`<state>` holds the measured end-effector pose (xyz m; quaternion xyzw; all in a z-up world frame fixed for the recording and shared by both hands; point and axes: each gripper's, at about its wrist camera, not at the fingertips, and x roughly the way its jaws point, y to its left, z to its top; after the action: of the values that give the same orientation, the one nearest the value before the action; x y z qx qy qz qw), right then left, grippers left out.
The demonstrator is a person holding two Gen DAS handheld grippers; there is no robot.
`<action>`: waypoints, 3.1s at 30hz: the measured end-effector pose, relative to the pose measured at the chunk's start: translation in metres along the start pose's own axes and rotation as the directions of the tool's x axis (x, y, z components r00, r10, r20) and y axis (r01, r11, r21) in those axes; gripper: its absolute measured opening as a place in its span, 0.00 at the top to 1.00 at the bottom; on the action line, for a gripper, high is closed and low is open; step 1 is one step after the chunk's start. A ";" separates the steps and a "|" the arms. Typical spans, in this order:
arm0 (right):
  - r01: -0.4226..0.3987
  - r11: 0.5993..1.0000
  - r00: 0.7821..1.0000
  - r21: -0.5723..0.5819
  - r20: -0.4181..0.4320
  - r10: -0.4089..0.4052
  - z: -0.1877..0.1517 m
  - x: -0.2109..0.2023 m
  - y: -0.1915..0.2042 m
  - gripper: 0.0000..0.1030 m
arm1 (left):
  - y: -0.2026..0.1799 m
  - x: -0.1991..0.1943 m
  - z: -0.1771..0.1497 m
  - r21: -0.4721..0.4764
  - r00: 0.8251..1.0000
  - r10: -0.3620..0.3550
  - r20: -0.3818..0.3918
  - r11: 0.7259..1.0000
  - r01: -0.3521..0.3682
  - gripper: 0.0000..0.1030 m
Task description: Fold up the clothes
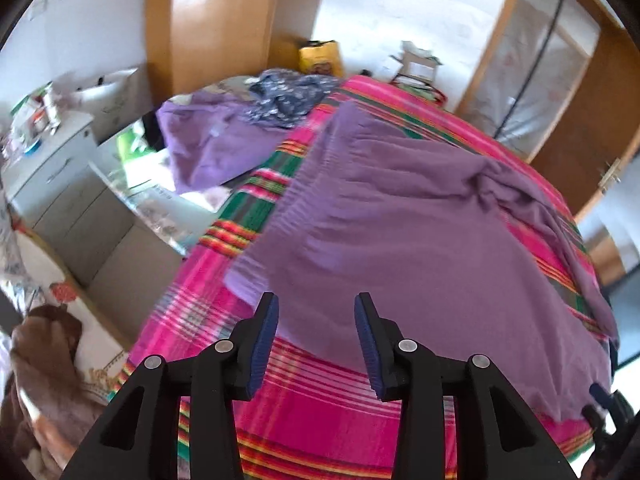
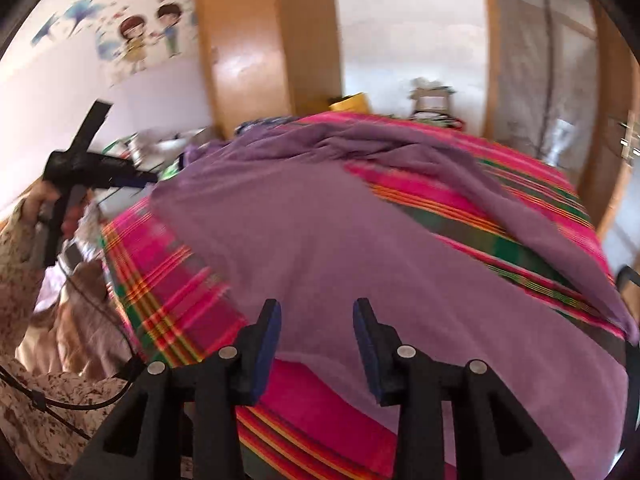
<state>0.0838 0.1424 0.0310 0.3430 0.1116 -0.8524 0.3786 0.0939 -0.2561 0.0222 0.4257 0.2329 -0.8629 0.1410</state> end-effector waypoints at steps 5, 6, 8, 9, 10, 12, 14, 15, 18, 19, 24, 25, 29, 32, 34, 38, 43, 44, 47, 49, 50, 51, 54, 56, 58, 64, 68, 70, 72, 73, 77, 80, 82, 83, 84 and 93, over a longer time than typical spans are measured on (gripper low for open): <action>-0.058 0.996 0.998 -0.065 -0.042 0.056 0.004 0.017 0.020 0.61 | 0.027 0.007 0.010 -0.088 0.999 0.041 -0.019 0.995 -0.043 0.58; -0.058 0.996 0.997 -0.071 -0.048 0.055 0.005 0.020 0.023 0.59 | 0.032 0.008 0.011 -0.106 0.999 0.030 -0.033 0.994 -0.033 0.58; -0.058 0.995 0.997 -0.078 -0.055 0.054 0.007 0.027 0.026 0.58 | 0.038 0.008 0.011 -0.132 0.999 0.021 -0.038 0.991 -0.026 0.57; -0.059 0.995 0.997 -0.078 -0.057 0.055 0.008 0.028 0.026 0.58 | 0.040 0.008 0.011 -0.135 0.999 0.022 -0.038 0.990 -0.026 0.55; -0.064 0.995 0.997 -0.076 -0.057 0.060 0.008 0.030 0.027 0.58 | 0.041 0.009 0.013 -0.137 0.999 0.020 -0.039 0.990 -0.025 0.54; -0.070 0.994 0.996 -0.079 -0.063 0.065 0.009 0.033 0.028 0.57 | 0.045 0.012 0.014 -0.162 0.999 -0.006 -0.054 0.987 -0.002 0.51; -0.071 0.993 0.995 -0.091 -0.074 0.065 0.009 0.038 0.031 0.57 | 0.048 0.015 0.016 -0.174 0.998 -0.005 -0.068 0.985 -0.007 0.50; -0.071 0.993 0.995 -0.097 -0.077 0.064 0.009 0.039 0.032 0.57 | 0.047 0.016 0.017 -0.170 0.998 0.006 -0.069 0.985 -0.018 0.50; -0.081 0.991 0.994 -0.109 -0.086 0.072 0.008 0.043 0.036 0.57 | 0.047 0.019 0.018 -0.180 0.998 -0.003 -0.066 0.984 -0.009 0.50; -0.083 0.990 0.994 -0.118 -0.084 0.073 0.008 0.044 0.038 0.57 | 0.048 0.020 0.019 -0.198 0.998 -0.013 -0.064 0.980 0.000 0.50; -0.080 0.984 0.995 -0.160 -0.075 0.069 0.005 0.048 0.049 0.57 | 0.061 0.028 0.019 -0.307 0.996 -0.058 -0.066 0.951 0.035 0.52; -0.079 0.984 0.995 -0.162 -0.076 0.068 0.005 0.050 0.051 0.58 | 0.063 0.029 0.019 -0.323 0.996 -0.066 -0.067 0.946 0.041 0.52; -0.078 0.980 0.994 -0.183 -0.093 0.062 0.006 0.055 0.057 0.62 | 0.062 0.032 0.018 -0.309 0.996 -0.060 -0.065 0.950 0.037 0.53; -0.068 0.980 0.993 -0.190 -0.106 0.048 0.006 0.059 0.059 0.64 | 0.064 0.033 0.020 -0.316 0.996 -0.064 -0.059 0.948 0.042 0.53; -0.060 0.980 0.993 -0.188 -0.113 0.039 0.006 0.061 0.058 0.65 | 0.065 0.035 0.022 -0.319 0.996 -0.066 -0.056 0.947 0.045 0.53; -0.050 0.982 0.993 -0.180 -0.113 0.030 0.007 0.063 0.059 0.66 | 0.061 0.037 0.023 -0.294 0.997 -0.058 -0.059 0.955 0.038 0.53; -0.040 0.982 0.992 -0.186 -0.125 0.017 0.007 0.067 0.062 0.68 | 0.064 0.036 0.023 -0.314 0.996 -0.076 -0.049 0.948 0.057 0.53; -0.039 0.982 0.992 -0.185 -0.126 0.015 0.007 0.068 0.062 0.68 | 0.063 0.036 0.022 -0.310 0.996 -0.076 -0.048 0.949 0.057 0.53; -0.031 0.982 0.992 -0.187 -0.128 0.007 0.008 0.069 0.063 0.69 | 0.063 0.036 0.022 -0.302 0.997 -0.056 -0.048 0.953 0.039 0.66; -0.022 0.981 0.992 -0.190 -0.126 -0.002 0.008 0.069 0.064 0.75 | 0.064 0.038 0.021 -0.302 0.998 -0.038 -0.048 0.953 0.022 0.79; -0.014 0.982 0.992 -0.191 -0.124 -0.010 0.008 0.069 0.065 0.78 | 0.065 0.038 0.021 -0.305 0.998 -0.038 -0.046 0.952 0.022 0.81; -0.005 0.982 0.992 -0.190 -0.121 -0.018 0.008 0.070 0.065 0.83 | 0.066 0.038 0.021 -0.308 0.998 -0.041 -0.042 0.951 0.026 0.85; 0.017 0.980 0.993 -0.200 -0.114 -0.040 0.007 0.069 0.066 0.93 | 0.070 0.038 0.019 -0.320 0.998 -0.050 -0.030 0.947 0.038 0.88; 0.027 0.978 0.993 -0.208 -0.108 -0.051 0.006 0.068 0.068 0.95 | 0.072 0.036 0.018 -0.331 0.998 -0.062 -0.014 0.942 0.054 0.89; 0.034 0.976 0.993 -0.214 -0.104 -0.058 0.006 0.066 0.070 0.95 | 0.071 0.032 0.018 -0.325 0.998 -0.065 0.002 0.944 0.062 0.89; 0.041 0.968 0.993 -0.247 -0.097 -0.066 0.005 0.057 0.079 0.95 | 0.074 0.020 0.014 -0.333 0.996 -0.086 0.037 0.938 0.093 0.90; 0.047 0.962 0.992 -0.271 -0.097 -0.076 0.003 0.052 0.085 0.96 | 0.075 0.016 0.010 -0.325 0.996 -0.082 0.044 0.941 0.092 0.91; 0.041 0.959 0.993 -0.282 -0.096 -0.070 0.001 0.048 0.088 0.96 | 0.077 0.012 0.007 -0.328 0.995 -0.083 0.053 0.940 0.096 0.91; 0.030 0.959 0.993 -0.283 -0.099 -0.060 0.000 0.043 0.090 0.96 | 0.081 0.007 0.002 -0.339 0.995 -0.079 0.061 0.936 0.095 0.91; 0.021 0.959 0.994 -0.282 -0.100 -0.052 -0.001 0.040 0.091 0.96 | 0.083 0.005 0.000 -0.339 0.995 -0.077 0.061 0.936 0.094 0.91; 0.005 0.958 0.993 -0.288 -0.115 -0.040 -0.006 0.036 0.095 0.96 | 0.089 -0.002 -0.012 -0.342 0.996 -0.072 0.059 0.936 0.088 0.91; -0.003 0.958 0.991 -0.288 -0.129 -0.036 -0.011 0.034 0.097 0.96 | 0.092 -0.005 -0.021 -0.343 0.996 -0.069 0.054 0.936 0.083 0.91; -0.005 0.956 0.991 -0.292 -0.133 -0.035 -0.012 0.032 0.098 0.96 | 0.094 -0.006 -0.025 -0.349 0.997 -0.065 0.052 0.934 0.079 0.91; -0.010 0.957 0.991 -0.291 -0.134 -0.030 -0.013 0.031 0.098 0.96 | 0.095 -0.006 -0.028 -0.346 0.997 -0.061 0.052 0.935 0.075 0.91; -0.015 0.957 0.990 -0.289 -0.137 -0.026 -0.013 0.031 0.097 0.96 | 0.095 -0.006 -0.029 -0.347 0.997 -0.061 0.052 0.935 0.075 0.91; -0.023 0.963 0.986 -0.269 -0.165 -0.022 -0.012 0.039 0.087 0.95 | 0.098 -0.001 -0.031 -0.351 0.998 -0.059 0.029 0.934 0.065 0.90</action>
<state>0.1340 0.0660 0.0017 0.3582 0.2578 -0.7975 0.4113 0.1582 -0.3233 -0.0213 0.3784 0.3954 -0.8152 0.1896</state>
